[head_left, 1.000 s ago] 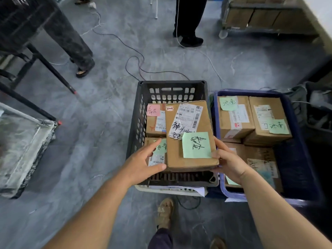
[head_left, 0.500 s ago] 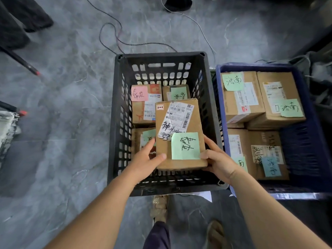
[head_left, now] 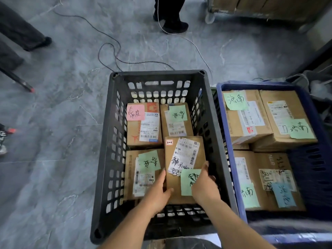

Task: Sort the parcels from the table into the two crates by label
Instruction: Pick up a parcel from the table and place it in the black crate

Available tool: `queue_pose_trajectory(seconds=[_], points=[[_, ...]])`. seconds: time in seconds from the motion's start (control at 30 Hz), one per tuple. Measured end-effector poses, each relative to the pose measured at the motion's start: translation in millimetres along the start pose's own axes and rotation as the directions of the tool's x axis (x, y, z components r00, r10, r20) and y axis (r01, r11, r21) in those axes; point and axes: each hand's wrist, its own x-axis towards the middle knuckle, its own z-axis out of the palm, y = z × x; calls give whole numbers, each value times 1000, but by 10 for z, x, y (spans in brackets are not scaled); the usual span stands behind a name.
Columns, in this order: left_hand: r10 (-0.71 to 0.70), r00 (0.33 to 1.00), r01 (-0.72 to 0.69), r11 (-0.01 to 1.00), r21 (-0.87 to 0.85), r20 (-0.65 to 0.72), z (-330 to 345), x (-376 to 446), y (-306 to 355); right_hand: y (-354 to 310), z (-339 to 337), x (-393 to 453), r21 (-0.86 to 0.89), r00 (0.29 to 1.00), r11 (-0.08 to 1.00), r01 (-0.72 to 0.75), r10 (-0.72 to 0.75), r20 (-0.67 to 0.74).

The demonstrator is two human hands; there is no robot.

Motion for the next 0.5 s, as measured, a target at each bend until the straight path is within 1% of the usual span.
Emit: queue_pose_trajectory(seconds=[0.1,0.17,0.23,0.3,0.4,0.5], points=[[-28,1000,28,1000,13,-4,48,97,-60,-13,32,39,-51,999,998,23,-25,-32],[-35,999,35,998,50,-2,74,129,-93,12,49,46,-146,1000,989,16,-15,7],[-43,999,43,990,133,-1,84,147,-103,32,83,60,-289,998,957,-19,38,59],[-43,999,42,967,251,2,84,184,-85,23,158,108,-381,991,925,-17,66,117],[-47,997,24,925,379,53,105,267,-42,-11,288,237,-418,976,908,-13,103,193],[-53,995,11,892,451,81,98,341,-48,-22,354,351,-430,977,903,-12,101,186]])
